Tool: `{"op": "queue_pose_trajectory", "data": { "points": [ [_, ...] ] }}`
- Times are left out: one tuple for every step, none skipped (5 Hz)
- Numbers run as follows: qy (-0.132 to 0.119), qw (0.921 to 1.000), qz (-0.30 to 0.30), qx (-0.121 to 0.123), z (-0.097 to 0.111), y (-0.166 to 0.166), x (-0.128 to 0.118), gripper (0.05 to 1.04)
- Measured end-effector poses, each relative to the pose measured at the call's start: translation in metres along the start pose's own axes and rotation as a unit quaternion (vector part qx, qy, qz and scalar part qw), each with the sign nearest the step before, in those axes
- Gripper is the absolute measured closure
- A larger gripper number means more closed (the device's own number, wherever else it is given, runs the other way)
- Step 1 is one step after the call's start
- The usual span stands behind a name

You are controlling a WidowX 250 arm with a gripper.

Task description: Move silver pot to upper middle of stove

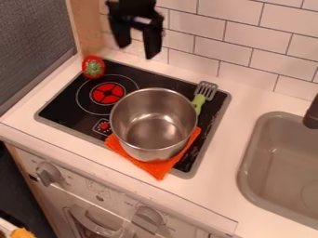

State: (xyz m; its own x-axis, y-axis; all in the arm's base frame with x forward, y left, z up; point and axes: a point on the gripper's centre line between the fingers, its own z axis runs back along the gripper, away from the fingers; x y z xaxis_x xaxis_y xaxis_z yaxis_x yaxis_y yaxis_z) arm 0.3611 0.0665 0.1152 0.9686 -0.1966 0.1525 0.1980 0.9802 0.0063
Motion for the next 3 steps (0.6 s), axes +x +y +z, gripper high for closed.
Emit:
{"op": "queue_pose_trajectory", "data": {
  "points": [
    [0.007,0.9998,-0.014,-0.015,0.022,-0.018,-0.014,0.083],
    [0.045,0.9988,-0.007,-0.018,0.009,-0.024,-0.039,0.083],
    [0.084,0.9965,0.006,0.001,-0.016,-0.018,-0.071,0.083]
  ]
}}
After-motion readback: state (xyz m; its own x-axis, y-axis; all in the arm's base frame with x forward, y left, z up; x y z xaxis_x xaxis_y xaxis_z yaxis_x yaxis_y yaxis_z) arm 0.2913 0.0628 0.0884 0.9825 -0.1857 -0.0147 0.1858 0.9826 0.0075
